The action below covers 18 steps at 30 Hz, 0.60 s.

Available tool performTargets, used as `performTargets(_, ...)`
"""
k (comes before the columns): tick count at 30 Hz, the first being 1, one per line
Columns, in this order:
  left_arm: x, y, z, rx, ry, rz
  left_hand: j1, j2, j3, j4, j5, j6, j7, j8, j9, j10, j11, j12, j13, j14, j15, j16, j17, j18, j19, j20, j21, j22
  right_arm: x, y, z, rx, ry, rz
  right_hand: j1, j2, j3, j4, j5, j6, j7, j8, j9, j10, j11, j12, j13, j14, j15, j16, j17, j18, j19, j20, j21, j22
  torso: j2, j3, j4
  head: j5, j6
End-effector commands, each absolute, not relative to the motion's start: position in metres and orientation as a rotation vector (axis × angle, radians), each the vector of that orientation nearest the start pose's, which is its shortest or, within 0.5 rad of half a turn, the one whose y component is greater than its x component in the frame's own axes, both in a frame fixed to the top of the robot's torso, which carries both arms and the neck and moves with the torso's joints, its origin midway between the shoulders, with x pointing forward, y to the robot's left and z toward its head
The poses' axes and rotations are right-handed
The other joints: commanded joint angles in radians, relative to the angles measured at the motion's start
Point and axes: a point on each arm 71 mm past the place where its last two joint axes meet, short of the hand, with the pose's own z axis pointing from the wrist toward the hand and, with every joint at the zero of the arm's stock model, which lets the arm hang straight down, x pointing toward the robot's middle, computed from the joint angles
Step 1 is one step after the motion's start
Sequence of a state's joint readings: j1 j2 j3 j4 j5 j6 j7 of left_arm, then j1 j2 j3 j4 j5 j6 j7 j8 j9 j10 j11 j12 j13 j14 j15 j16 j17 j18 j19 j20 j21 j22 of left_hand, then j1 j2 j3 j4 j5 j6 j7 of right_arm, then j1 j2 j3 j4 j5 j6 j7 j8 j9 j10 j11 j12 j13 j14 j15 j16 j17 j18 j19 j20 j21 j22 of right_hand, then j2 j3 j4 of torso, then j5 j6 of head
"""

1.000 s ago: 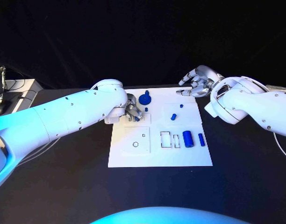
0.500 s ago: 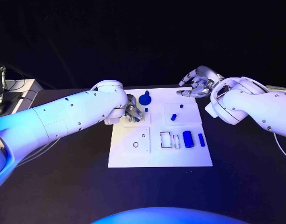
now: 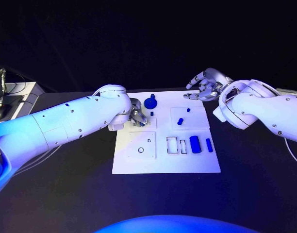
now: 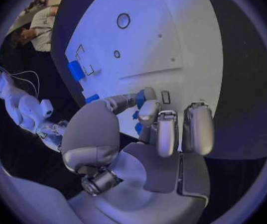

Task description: Assemble the parts on the task board

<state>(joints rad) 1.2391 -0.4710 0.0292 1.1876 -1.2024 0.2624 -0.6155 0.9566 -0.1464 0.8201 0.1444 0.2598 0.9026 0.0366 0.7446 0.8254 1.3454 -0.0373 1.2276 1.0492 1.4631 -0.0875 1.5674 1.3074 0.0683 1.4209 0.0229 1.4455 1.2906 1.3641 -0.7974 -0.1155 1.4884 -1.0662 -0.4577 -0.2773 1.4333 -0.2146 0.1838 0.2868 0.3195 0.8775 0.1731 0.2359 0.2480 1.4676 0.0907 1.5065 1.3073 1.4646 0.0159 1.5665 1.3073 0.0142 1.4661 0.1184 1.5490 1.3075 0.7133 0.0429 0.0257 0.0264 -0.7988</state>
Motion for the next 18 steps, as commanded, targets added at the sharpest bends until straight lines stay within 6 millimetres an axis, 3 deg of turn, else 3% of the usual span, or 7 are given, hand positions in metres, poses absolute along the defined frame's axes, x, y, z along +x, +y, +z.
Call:
performTargets(1,0.5375,0.1245,-0.2083,-0.06,2.289,-0.267,0.06,0.05,0.102,-0.093,0.004,-0.002,-0.002,0.002,-0.001,-0.003,0.001,-0.001,0.003,0.108,-0.002,0.003,0.263,-0.007,0.001,-0.001,-0.006,0.001,0.5161,-0.2064,-0.1371,0.308,1.644,0.643,-0.005,0.003,0.007,0.002,0.006,-0.009,-0.001,0.003,0.001,0.03,-0.002,0.001,0.194,0.104,-0.002,0.001,0.254,-0.006,0.091,-0.003,-0.007,0.241,0.0,-0.0002,-0.0006,0.0,-0.001)
performTargets(18,0.5395,0.1266,-0.2045,-0.077,2.24,-0.264,0.059,0.051,0.106,-0.095,0.003,0.0,-0.002,0.003,0.0,-0.001,0.001,0.0,0.005,0.108,-0.002,0.003,0.263,-0.008,0.003,0.0,-0.005,0.003,0.5162,-0.2068,-0.1376,0.309,1.646,0.641,-0.005,0.003,0.007,0.002,0.006,-0.009,-0.001,0.003,0.001,0.03,-0.002,0.001,0.194,0.104,-0.002,0.001,0.254,-0.006,0.091,-0.003,-0.007,0.241,0.001,0.0009,-0.0002,0.002,-0.005)
